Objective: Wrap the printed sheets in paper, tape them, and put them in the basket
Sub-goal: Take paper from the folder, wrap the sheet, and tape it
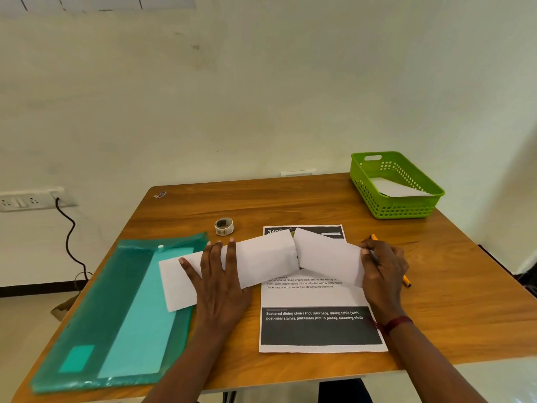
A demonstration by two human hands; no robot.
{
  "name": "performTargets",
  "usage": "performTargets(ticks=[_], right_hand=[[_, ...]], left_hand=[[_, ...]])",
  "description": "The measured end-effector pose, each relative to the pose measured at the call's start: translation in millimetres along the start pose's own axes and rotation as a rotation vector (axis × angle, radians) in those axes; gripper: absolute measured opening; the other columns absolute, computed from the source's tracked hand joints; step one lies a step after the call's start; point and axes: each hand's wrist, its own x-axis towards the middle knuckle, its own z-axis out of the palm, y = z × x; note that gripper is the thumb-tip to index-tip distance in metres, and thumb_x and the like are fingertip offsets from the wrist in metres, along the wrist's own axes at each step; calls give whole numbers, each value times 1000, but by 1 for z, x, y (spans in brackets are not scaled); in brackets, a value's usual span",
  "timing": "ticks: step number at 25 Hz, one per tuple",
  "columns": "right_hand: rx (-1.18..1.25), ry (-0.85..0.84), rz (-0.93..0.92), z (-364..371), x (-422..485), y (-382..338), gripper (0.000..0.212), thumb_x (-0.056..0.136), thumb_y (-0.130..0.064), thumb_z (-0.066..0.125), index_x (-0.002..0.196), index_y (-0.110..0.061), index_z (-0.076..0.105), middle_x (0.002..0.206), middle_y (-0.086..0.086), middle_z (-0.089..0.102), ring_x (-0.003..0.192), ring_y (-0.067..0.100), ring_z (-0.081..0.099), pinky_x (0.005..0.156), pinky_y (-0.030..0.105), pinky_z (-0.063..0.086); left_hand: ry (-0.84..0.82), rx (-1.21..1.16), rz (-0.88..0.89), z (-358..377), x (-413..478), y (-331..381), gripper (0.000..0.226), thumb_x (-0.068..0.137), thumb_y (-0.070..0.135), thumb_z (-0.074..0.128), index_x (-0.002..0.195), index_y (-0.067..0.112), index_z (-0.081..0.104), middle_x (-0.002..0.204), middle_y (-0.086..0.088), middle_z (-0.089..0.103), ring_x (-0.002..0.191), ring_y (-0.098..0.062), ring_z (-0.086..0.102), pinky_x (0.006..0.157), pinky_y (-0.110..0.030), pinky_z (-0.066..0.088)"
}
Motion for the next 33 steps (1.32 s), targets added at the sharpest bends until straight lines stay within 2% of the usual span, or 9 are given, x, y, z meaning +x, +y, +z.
performTargets(ticks=[3, 9, 16, 19, 21, 22, 25, 29, 33], right_hand=[[-63, -41, -32, 3, 0, 4, 20, 88, -19, 48, 93, -20, 67, 96, -7, 64, 108, 26, 48, 88, 37, 24], [-166, -141, -21, 9, 4, 10, 21, 90, -24, 46, 98, -26, 66, 98, -3, 61, 112, 30, 44, 89, 44, 30], [-103, -274, -160, 19, 10, 0, 17, 91, -21, 56, 99, -24, 70, 89, -5, 58, 98, 22, 49, 87, 40, 38], [1, -359, -193, 31, 6, -18, 21, 89, -7, 65, 107, -19, 69, 102, -2, 56, 103, 15, 50, 89, 34, 43], [87, -367, -197, 37, 1, -24, 31, 85, 1, 67, 110, -17, 68, 121, 1, 51, 117, 5, 46, 96, 19, 42], [120, -341, -178, 37, 0, -27, 32, 84, 3, 67, 111, -15, 67, 129, 2, 49, 124, 2, 43, 98, 13, 39], [288, -212, 36, 35, 0, -25, 35, 86, 3, 67, 115, -17, 64, 137, 2, 49, 129, 8, 46, 99, 16, 44], [594, -143, 364, 34, 1, -7, 23, 88, -9, 70, 110, -13, 65, 110, 6, 69, 102, 21, 65, 89, 36, 54], [709, -164, 483, 33, 3, -4, 11, 87, -9, 71, 98, -13, 70, 97, 14, 71, 84, 17, 65, 74, 33, 54]], left_hand=[[-12, 7, 19, 0, -1, 0, 97, 63, 55, 72, 144, 15, 37, 143, -19, 40, 135, -38, 34, 113, -70, -2], [-12, 16, 90, 1, -1, -1, 103, 60, 50, 82, 145, 16, 36, 142, -18, 41, 135, -38, 36, 114, -70, 2], [-18, 26, 155, 3, 1, -1, 103, 62, 56, 76, 146, 19, 31, 142, -17, 40, 135, -38, 34, 112, -73, 9], [-10, 27, 164, 2, 0, -2, 103, 62, 56, 78, 146, 20, 31, 142, -17, 40, 135, -38, 34, 112, -73, 8], [-2, 23, 167, 2, -1, -2, 102, 62, 55, 78, 146, 22, 32, 142, -17, 39, 135, -38, 34, 111, -73, 8], [5, 18, 166, 2, -1, -2, 102, 61, 55, 79, 146, 23, 33, 142, -18, 39, 135, -38, 34, 111, -73, 8], [23, 14, 142, 1, -1, -2, 98, 63, 55, 79, 146, 25, 35, 142, -19, 40, 136, -39, 34, 111, -73, 7], [27, 1, 117, 1, -1, -2, 94, 67, 56, 75, 146, 24, 36, 143, -19, 40, 136, -39, 34, 111, -73, 7], [23, 3, 117, 2, 1, -2, 92, 66, 59, 71, 145, 26, 38, 142, -20, 40, 136, -40, 34, 111, -74, 6]])
